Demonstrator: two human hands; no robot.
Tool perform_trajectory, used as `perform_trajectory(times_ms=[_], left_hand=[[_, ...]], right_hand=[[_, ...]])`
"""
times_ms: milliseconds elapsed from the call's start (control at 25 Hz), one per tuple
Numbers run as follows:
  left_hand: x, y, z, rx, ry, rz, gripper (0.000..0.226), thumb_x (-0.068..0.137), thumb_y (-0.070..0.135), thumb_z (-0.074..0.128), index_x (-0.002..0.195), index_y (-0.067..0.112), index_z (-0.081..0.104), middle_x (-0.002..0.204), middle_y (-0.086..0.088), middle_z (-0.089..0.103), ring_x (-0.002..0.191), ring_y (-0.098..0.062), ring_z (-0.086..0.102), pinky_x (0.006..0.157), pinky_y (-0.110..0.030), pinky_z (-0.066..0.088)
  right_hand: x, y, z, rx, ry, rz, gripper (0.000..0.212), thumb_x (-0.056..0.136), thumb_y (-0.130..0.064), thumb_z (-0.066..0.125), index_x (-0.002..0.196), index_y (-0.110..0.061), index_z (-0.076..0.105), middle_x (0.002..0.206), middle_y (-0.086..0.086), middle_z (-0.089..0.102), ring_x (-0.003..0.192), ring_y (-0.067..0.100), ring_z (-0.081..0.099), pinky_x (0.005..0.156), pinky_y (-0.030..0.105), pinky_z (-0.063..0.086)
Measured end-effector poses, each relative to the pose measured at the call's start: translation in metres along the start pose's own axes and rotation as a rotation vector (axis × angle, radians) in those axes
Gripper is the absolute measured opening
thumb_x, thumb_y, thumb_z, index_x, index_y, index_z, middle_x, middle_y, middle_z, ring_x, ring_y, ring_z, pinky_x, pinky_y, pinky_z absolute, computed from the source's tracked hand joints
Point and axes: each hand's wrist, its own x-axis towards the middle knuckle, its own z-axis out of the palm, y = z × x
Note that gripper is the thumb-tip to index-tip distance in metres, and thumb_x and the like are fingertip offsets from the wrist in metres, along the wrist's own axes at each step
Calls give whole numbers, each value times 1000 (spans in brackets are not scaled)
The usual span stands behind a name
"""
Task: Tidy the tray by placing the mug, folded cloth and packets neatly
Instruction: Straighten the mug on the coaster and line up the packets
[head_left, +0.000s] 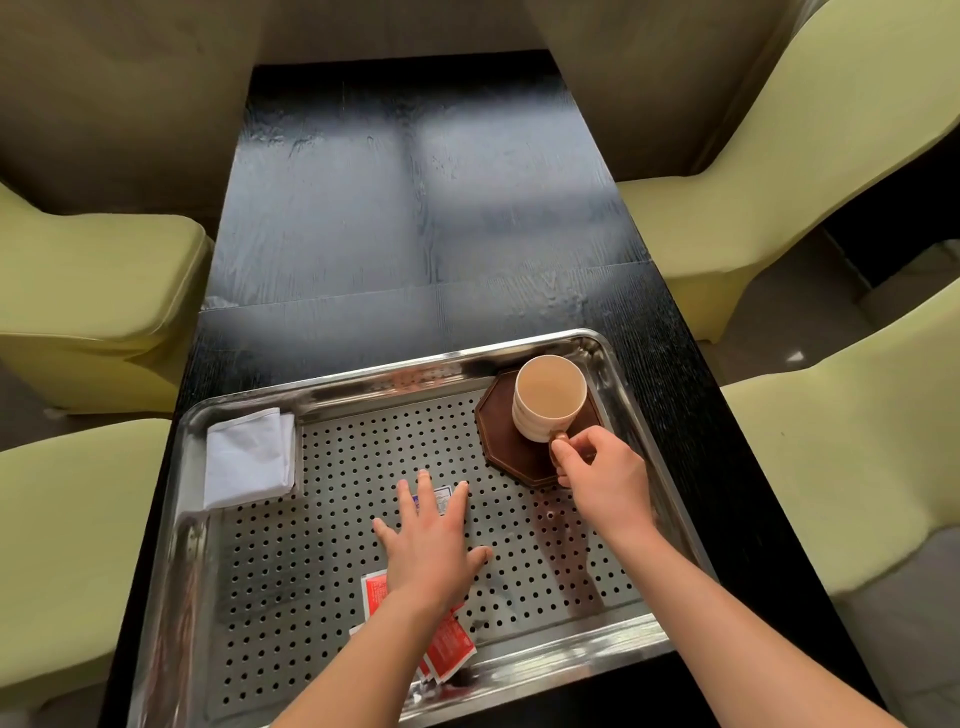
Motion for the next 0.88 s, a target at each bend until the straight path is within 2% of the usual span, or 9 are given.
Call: perform_trajectory(times_ms=[240, 360, 440, 520, 640, 720, 760, 800, 880], left_hand=[[-1, 3, -7, -47, -22, -39, 88, 85, 63, 58, 154, 38, 9, 167, -7, -4, 152, -32, -9, 115, -69, 8], [5, 9, -18, -89, 103, -40, 78, 88, 48, 55, 153, 25, 19, 162, -6, 21, 151, -27, 12, 119, -61, 17], [16, 20, -31, -366, 115, -60, 72, 89, 34, 55, 153, 17, 26, 154, -7, 37, 144, -25, 30, 117, -50, 29], [27, 35, -47, -734, 57, -143, 69, 89, 25, 55, 153, 16, 30, 150, -10, 44, 138, -27, 40, 112, -50, 37], [41, 52, -57, -823, 84, -132, 64, 89, 18, 54, 151, 16, 36, 149, -8, 47, 136, -26, 44, 111, -50, 40], [50, 59, -58, -876, 55, -152, 53, 86, 13, 53, 139, 14, 50, 135, -12, 57, 120, -29, 56, 101, -48, 48], [52, 61, -58, -930, 37, -174, 41, 84, 10, 52, 124, 13, 58, 122, -15, 63, 103, -29, 62, 90, -46, 52], [54, 63, -58, -973, 32, -194, 29, 82, 8, 50, 108, 15, 61, 108, -15, 66, 85, -26, 61, 77, -43, 51], [54, 64, -56, -1032, 29, -201, 26, 79, 4, 49, 94, 19, 63, 94, -13, 72, 68, -20, 55, 64, -42, 49]], right_hand=[[-5, 11, -7, 144, 35, 29, 27, 87, -53, 66, 96, -27, 63, 90, -5, 70, 83, 18, 72, 75, 42, 60], [-2, 29, -7, 128, 29, 110, 24, 94, -43, 61, 107, -23, 65, 98, -3, 70, 91, 20, 70, 82, 48, 59], [3, 39, -4, 91, -11, 182, 25, 96, -32, 59, 117, -20, 64, 107, 1, 70, 98, 23, 69, 88, 49, 57], [8, 41, 0, 66, -58, 204, 29, 97, -29, 59, 124, -19, 61, 116, 2, 68, 100, 24, 69, 92, 48, 56], [14, 40, 7, 90, -85, 200, 37, 96, -27, 62, 131, -17, 58, 123, 4, 61, 101, 24, 68, 93, 46, 56], [19, 41, 9, 50, -60, 196, 39, 95, -26, 63, 132, -17, 57, 127, 4, 56, 102, 21, 65, 95, 42, 54], [21, 42, 9, 20, -45, 195, 39, 95, -26, 63, 132, -17, 57, 130, 5, 54, 102, 18, 62, 97, 39, 52], [22, 43, 10, 2, -37, 195, 39, 95, -25, 63, 133, -16, 57, 132, 5, 52, 101, 16, 60, 97, 37, 50], [23, 46, 10, 11, -46, 194, 42, 96, -22, 61, 137, -16, 55, 136, 6, 52, 99, 16, 61, 98, 37, 50]])
